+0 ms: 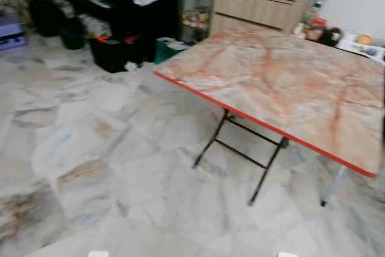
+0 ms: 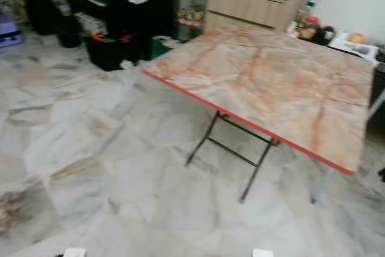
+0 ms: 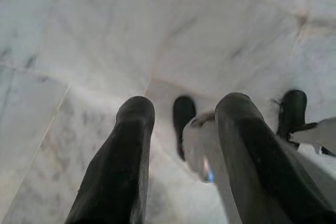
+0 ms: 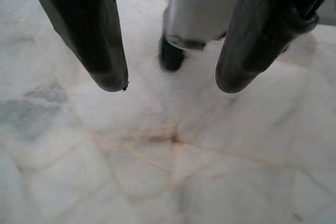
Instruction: Hang hanger
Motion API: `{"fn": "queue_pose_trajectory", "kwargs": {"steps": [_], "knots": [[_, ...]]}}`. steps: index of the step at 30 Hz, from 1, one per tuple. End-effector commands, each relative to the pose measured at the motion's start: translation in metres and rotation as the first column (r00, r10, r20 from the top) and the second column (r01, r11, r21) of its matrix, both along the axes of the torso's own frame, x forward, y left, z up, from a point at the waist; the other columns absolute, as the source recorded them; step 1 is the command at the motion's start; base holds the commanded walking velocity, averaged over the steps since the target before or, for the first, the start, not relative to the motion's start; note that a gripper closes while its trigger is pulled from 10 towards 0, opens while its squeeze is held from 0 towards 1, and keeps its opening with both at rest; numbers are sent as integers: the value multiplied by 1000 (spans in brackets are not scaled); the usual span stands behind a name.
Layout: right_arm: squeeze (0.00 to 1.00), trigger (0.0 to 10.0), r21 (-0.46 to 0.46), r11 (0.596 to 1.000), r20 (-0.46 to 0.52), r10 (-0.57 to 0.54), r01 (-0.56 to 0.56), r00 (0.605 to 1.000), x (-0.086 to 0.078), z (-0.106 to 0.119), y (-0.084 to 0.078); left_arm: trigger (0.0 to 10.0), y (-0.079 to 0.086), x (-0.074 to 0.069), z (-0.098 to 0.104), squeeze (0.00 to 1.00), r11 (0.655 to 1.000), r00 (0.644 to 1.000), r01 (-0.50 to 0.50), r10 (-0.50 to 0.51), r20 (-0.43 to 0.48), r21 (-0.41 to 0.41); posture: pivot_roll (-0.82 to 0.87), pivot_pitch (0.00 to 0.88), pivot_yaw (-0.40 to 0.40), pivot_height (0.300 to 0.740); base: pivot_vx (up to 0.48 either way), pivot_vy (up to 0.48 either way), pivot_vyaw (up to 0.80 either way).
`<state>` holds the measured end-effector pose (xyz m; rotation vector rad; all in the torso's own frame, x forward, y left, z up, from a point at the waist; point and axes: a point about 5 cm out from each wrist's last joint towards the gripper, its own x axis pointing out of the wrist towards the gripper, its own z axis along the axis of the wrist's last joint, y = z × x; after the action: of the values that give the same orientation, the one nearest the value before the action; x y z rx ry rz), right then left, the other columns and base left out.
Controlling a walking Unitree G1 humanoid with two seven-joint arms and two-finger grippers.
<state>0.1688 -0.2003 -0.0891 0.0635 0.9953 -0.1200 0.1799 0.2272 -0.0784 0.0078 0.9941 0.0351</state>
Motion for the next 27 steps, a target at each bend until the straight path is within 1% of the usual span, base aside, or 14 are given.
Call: {"fn": "queue_pose_trajectory", "kwargs": {"steps": [1, 6, 10, 17, 23, 27], "knots": [[0, 10000, -56, 827, 0, -561, 560, 828, -58, 1, -83, 10000, 32, -18, 2, 0, 993, 999, -31, 30, 9, 111, 69, 0, 103, 740, 0, -334, 0], [0, 10000, -59, 830, 4, -555, 554, 832, -56, 2, -84, 10000, 35, -18, 2, 0, 993, 999, -38, 38, 9, 114, 76, 0, 98, 740, 0, -332, 0], [0, 10000, -57, 833, 2, -552, 551, 834, -54, 2, -84, 10000, 39, -19, 3, 0, 991, 998, -67, 66, 13, 116, 78, 0, 94, 740, 0, -336, 0], [0, 10000, -57, 833, 2, -552, 551, 834, -54, 2, -84, 10000, 39, -19, 3, 0, 991, 998, -67, 66, 13, 116, 78, 0, 94, 740, 0, -337, 0], [0, 10000, -62, 837, 10, -545, 544, 839, -54, 3, -84, 10000, 36, -23, 1, 0, 991, 996, -84, 84, 8, 104, 83, 0, 88, 740, 0, -329, 0], [0, 10000, -67, 875, 10, -479, 479, 878, -53, 3, -84, 10000, 34, -22, 0, 0, 992, 996, -85, 84, 8, 95, 82, 1, 85, 740, 0, -324, 0]]}}
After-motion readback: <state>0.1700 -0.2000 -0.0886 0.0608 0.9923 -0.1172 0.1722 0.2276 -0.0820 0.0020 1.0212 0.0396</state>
